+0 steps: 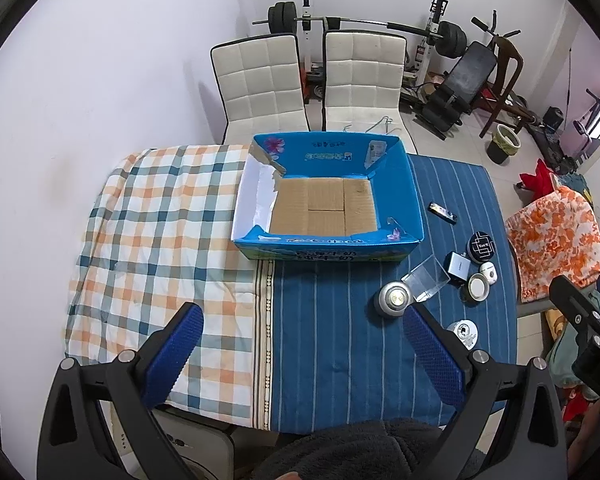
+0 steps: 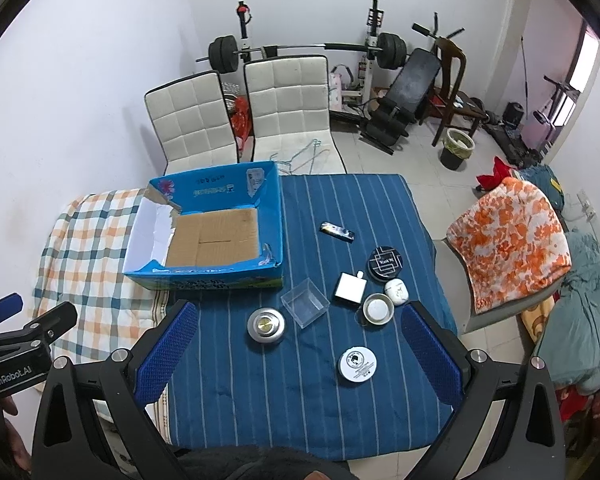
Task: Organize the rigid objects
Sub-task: 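Grasp the clear plastic cube box with the left gripper while the right tool approaches the silver tin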
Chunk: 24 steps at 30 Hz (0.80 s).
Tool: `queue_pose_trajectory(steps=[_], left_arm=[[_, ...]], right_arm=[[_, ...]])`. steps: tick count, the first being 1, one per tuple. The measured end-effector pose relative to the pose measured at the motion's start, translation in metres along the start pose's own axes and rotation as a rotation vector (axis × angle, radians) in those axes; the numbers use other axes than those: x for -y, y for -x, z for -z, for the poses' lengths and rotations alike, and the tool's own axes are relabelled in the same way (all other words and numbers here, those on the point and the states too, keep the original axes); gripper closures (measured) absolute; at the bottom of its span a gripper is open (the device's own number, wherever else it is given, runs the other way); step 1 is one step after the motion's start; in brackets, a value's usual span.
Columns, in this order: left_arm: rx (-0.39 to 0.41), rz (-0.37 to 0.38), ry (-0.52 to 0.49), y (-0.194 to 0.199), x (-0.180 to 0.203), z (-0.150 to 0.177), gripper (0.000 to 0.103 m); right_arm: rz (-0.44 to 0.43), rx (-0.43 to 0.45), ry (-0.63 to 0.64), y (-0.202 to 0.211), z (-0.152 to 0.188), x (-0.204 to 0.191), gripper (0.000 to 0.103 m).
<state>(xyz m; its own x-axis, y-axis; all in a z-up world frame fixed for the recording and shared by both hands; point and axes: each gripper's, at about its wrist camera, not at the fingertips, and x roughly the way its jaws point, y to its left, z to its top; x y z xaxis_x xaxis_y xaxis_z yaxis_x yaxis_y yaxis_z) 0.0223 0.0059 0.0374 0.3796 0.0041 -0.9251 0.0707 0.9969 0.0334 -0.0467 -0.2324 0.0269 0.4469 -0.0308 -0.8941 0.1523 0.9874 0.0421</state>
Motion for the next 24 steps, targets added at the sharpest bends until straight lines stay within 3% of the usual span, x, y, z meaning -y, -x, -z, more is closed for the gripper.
queue_pose_trajectory(steps=[5,10,17,24], left_arm=[[0.001,0.016,-0.022,-0.015,0.006,-0.016,0.000],[-0.005,0.047,-0.069,-0.057,0.033,0.002,0.000],[-0.129,0.052,-0.174,-0.155,0.087,0.012,0.001],[-0.304,0.202,-0.112,-0.225,0.142,0.006,0.001]], right_arm=[[0.018,-0.062,-0.084,-0.034,0.003,0.032,0.000],[0.039,-0.161,-0.159,-0.101,0.015,0.071,0.000],[0.101,-0.275,-0.178,-0.198,0.032,0.116,0.000],[0.094,-0.322,-0.283,-0.252,0.024,0.165,0.000]])
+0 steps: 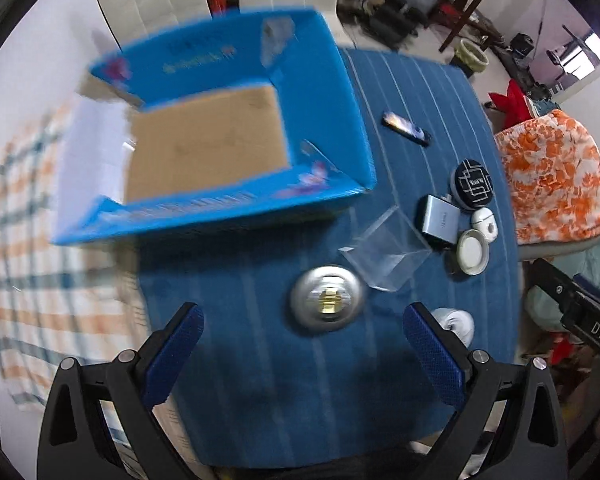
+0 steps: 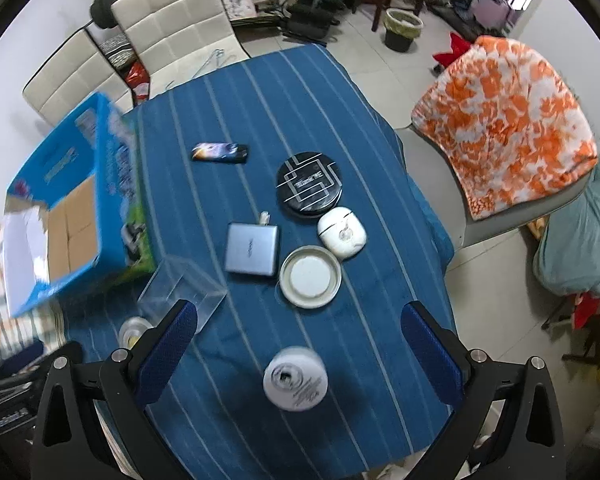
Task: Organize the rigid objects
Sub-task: 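Grasp the clear plastic cube box with the left gripper while the right tool approaches the silver tin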
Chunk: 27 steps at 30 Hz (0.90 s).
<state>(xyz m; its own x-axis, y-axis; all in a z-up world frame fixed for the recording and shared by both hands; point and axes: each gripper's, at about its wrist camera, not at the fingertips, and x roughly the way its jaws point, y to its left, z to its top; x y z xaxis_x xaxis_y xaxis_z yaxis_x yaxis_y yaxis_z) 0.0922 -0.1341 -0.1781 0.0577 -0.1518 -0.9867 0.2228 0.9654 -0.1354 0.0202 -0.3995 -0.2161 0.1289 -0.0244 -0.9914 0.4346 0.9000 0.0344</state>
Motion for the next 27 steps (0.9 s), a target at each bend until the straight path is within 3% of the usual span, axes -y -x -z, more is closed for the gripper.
queue_pose_trajectory(steps=[4,10,24,27], left_arm=[[-0.068,0.073,0.099,-0.031,0.016,-0.019,0.001],[-0.131,0.042,0.216,-0.077,0.034,-0.038,0.001],[-0.221,-0.063,0.219,-0.132,0.058,-0.055,0.001],[-0.218,-0.078,0.228,-0.138,0.053,-0.055,0.019]], right_arm=[[-0.002,0.005,-0.008,-0.015,-0.016,0.016,0.000],[-0.008,-0.001,-0.003,-0.044,-0.035,0.037,0.000],[-0.047,-0.060,-0.009,-0.092,-0.061,0.060,0.000],[-0.042,-0.065,0.020,-0.094,-0.057,0.058,0.000]])
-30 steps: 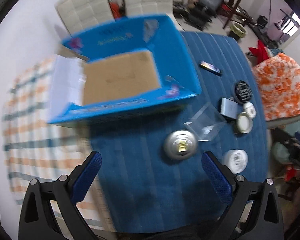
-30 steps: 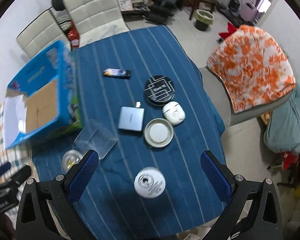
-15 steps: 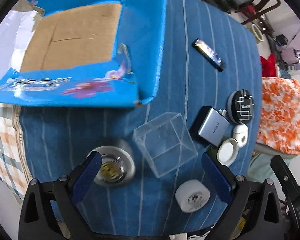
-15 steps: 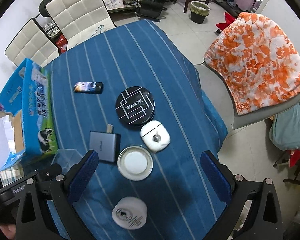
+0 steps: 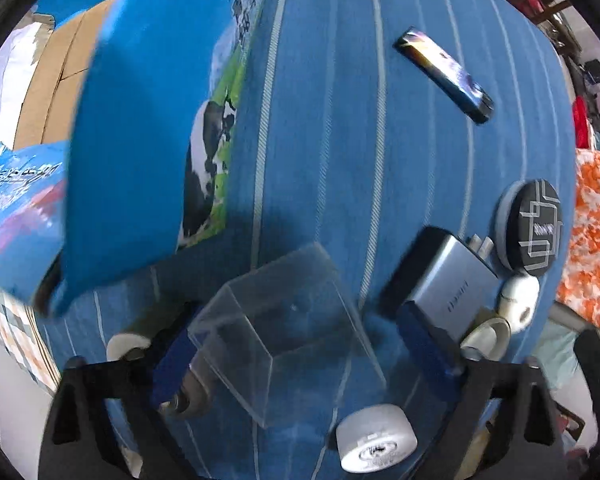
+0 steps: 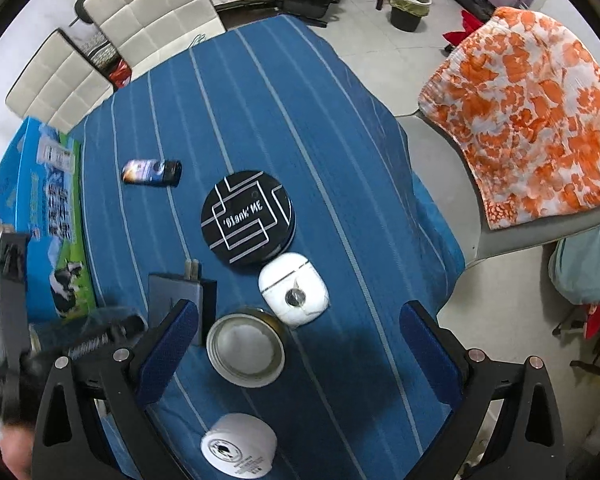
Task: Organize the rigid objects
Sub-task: 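Grasp the clear plastic cube box with the left gripper while the right tool approaches the silver tin, then lift the clear cube box with the left gripper while the right gripper grasps the silver gold-lidded tin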
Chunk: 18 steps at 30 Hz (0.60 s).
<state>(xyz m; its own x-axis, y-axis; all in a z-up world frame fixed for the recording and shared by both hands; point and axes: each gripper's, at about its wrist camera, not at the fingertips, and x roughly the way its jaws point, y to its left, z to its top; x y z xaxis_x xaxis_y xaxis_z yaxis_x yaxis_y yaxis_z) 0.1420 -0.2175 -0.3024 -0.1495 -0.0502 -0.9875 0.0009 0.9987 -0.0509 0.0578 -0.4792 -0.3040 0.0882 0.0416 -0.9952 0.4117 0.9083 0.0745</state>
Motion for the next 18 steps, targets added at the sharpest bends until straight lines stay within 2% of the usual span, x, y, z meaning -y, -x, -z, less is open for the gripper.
queue_pose_trajectory(steps=[1,4,8,13,16,18], left_arm=[[-0.001,-0.003,0.001,-0.002,-0.001,-0.001,0.032],[0.010,-0.006,0.011,-0.006,-0.009,-0.002,0.036],[0.046,-0.066,-0.079,-0.003,-0.001,0.011,0.038],[0.097,-0.162,-0.255,0.001,0.013,0.046,0.038],[0.108,-0.177,-0.313,0.003,0.021,0.066,0.038],[0.119,-0.161,-0.338,0.012,0.021,0.083,0.038]], right_arm=[[0.005,-0.003,0.010,-0.001,0.003,-0.001,0.000],[0.008,-0.019,0.002,-0.007,0.007,0.004,0.000],[0.000,-0.053,-0.020,-0.015,0.013,0.013,0.000],[0.003,-0.082,-0.007,-0.017,0.030,0.014,0.000],[-0.011,-0.088,-0.012,-0.012,0.040,0.016,0.000],[-0.021,-0.090,-0.017,-0.006,0.045,0.016,0.000]])
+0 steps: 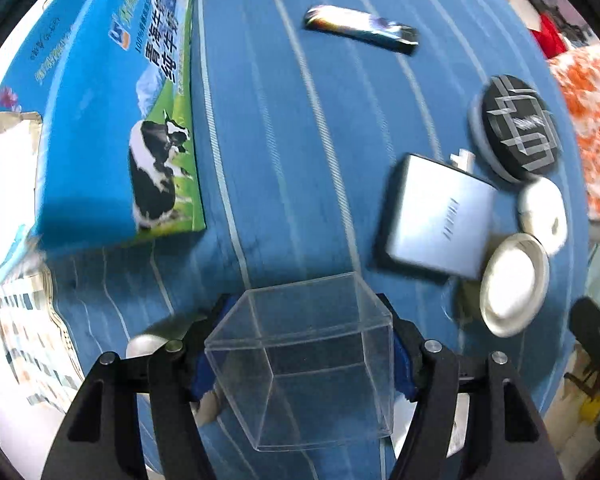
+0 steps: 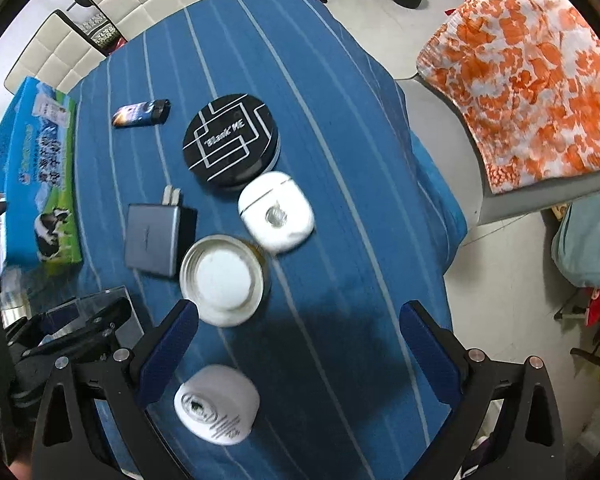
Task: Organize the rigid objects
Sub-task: 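Lift the clear cube box with the left gripper while the right gripper grasps the silver gold-lidded tin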
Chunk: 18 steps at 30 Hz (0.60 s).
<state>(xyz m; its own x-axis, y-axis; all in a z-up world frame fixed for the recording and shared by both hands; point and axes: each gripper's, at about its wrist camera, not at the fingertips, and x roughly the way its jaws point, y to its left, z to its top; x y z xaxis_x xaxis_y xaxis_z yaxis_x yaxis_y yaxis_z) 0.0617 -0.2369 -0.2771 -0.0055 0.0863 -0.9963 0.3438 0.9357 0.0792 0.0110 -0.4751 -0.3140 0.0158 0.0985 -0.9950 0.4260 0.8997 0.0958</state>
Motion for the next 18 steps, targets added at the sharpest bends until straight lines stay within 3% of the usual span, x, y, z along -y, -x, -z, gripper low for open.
queue_pose_trajectory(steps=[2,8,12,18], left_arm=[[0.010,0.013,-0.017,0.015,0.009,-0.004,0.038],[0.064,0.042,-0.036,0.057,-0.031,0.054,0.038],[0.066,0.011,0.041,0.069,-0.093,0.088,0.038],[0.077,-0.048,0.143,0.069,-0.174,0.083,0.038]], right_arm=[[-0.024,0.000,-0.001,0.008,0.007,-0.003,0.000],[-0.090,0.000,0.079,0.024,0.030,-0.050,0.000],[-0.122,-0.010,0.168,0.021,0.047,-0.107,0.000],[-0.129,-0.028,0.255,0.009,0.063,-0.183,0.001]])
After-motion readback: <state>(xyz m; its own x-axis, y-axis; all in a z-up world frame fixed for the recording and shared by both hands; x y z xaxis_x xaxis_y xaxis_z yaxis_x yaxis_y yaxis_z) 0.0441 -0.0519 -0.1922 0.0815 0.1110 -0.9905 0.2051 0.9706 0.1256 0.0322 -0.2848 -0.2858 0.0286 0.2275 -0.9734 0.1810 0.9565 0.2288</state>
